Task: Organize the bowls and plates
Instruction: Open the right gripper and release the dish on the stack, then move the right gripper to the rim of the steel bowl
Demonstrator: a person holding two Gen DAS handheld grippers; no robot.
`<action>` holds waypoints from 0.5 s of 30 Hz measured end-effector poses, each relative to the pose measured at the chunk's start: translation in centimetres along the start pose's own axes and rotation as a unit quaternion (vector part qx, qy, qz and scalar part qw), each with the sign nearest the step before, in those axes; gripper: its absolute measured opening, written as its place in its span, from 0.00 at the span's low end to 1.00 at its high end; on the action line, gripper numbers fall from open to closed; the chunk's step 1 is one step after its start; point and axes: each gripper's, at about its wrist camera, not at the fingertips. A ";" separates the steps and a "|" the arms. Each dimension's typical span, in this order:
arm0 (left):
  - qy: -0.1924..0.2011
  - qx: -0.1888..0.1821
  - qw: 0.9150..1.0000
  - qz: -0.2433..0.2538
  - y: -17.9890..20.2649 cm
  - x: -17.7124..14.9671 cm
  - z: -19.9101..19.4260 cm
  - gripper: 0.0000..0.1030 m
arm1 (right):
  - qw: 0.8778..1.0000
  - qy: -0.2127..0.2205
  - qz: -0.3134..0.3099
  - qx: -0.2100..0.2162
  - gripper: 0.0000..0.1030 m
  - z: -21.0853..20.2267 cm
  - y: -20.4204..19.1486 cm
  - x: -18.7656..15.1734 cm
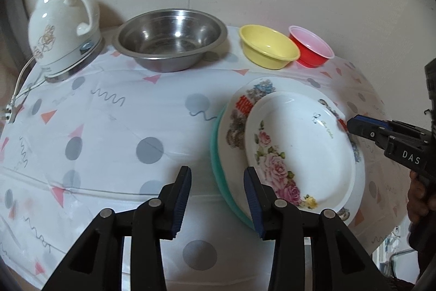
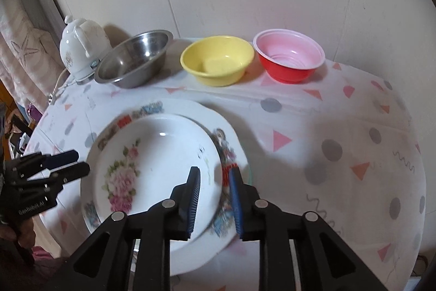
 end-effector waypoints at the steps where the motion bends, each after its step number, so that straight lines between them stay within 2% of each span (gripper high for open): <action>1: 0.000 0.003 1.000 -0.003 -0.1 -0.1 0.0 0.39 | 1.000 0.000 0.003 0.004 0.22 0.2 -0.1 0.1; 10: 0.003 0.038 0.999 -0.024 -0.8 -0.2 -0.6 0.39 | 0.998 0.002 0.008 0.056 0.27 1.2 -1.4 0.8; 15: 0.002 0.048 0.998 -0.038 -1.2 -0.3 -0.9 0.39 | 0.997 0.000 -0.009 0.074 0.30 1.4 -2.5 1.8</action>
Point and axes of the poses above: each gripper's, at about its wrist camera, not at the fingertips, and z roughly the way its jaws point, y to its right, x to its top, and after that the axes turned 5 degrees about x, right-handed
